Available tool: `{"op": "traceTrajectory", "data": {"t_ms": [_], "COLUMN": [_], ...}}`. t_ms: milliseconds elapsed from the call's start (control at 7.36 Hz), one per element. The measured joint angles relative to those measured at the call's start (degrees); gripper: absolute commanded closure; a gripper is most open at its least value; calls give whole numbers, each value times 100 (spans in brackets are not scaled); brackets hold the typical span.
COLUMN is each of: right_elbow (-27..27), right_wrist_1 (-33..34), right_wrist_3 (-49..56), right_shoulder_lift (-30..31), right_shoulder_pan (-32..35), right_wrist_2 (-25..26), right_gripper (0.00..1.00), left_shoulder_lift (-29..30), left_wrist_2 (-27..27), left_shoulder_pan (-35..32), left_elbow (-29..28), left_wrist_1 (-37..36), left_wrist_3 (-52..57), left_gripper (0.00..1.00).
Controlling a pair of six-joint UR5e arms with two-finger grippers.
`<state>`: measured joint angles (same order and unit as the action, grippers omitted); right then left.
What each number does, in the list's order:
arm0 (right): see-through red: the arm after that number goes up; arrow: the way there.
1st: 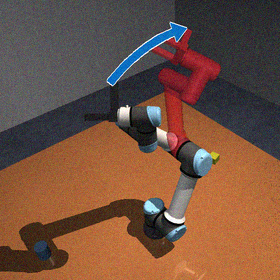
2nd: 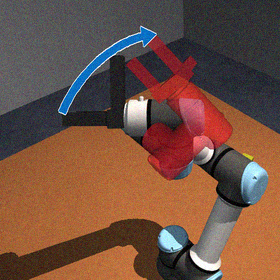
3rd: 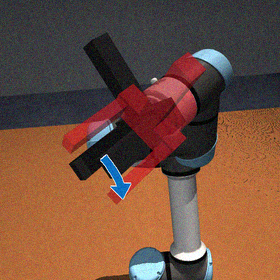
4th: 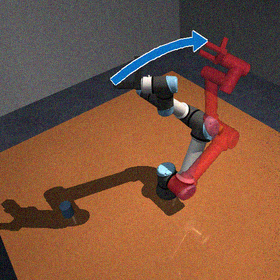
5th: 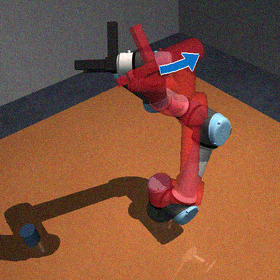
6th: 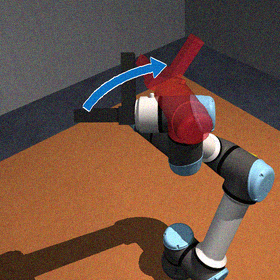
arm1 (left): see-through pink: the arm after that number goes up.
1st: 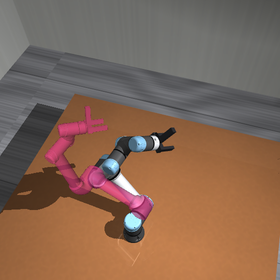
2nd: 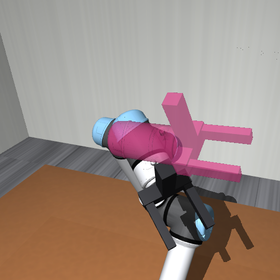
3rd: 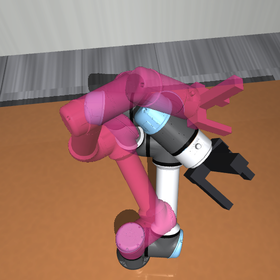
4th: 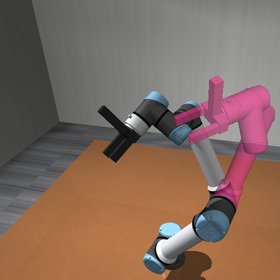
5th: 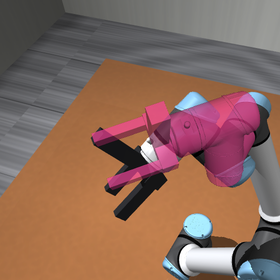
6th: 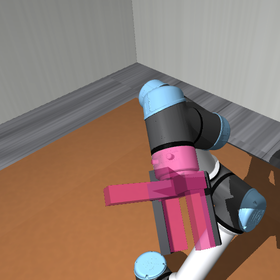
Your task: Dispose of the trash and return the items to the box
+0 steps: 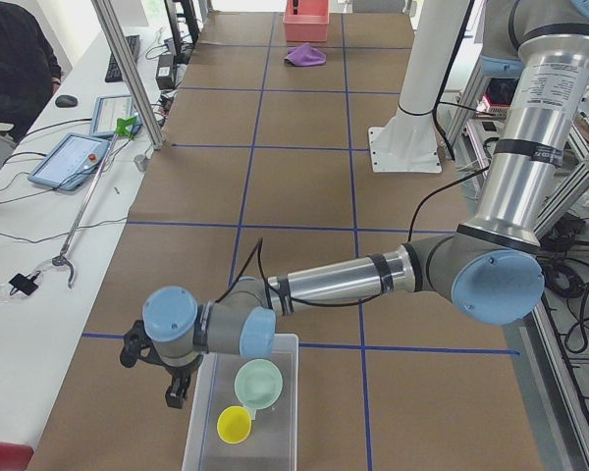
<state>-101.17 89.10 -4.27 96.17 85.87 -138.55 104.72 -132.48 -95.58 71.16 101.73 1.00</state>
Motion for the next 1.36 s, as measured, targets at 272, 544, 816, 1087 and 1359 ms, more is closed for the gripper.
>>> {"op": "traceTrajectory", "data": {"t_ms": [272, 544, 816, 1087, 1359], "right_elbow": [-146, -224, -171, 34, 646], "right_wrist_1": [-12, -236, -395, -717, -1242], "right_wrist_3": [-439, -1118, -1324, -1351, -1352], "right_shoulder_lift": [-24, -18, 37, 61, -6], "right_shoulder_pan": [-100, -688, -1316, -1861, -2158], "right_wrist_2": [-31, 163, 504, 599, 708], "right_gripper": [0, 0, 0, 0, 0], "left_shoulder_lift": [-34, -105, -165, -177, -182], "left_wrist_2": [-14, -15, -13, -7, -6], "left_shoulder_pan": [197, 530, 694, 738, 774], "left_elbow": [1156, 1755, 2010, 2080, 2136], "left_wrist_1": [-665, -767, -776, -778, -780], "left_wrist_3": [-995, -1765, -2097, -2162, -2175], "left_gripper": [2, 2, 2, 2, 2]}}
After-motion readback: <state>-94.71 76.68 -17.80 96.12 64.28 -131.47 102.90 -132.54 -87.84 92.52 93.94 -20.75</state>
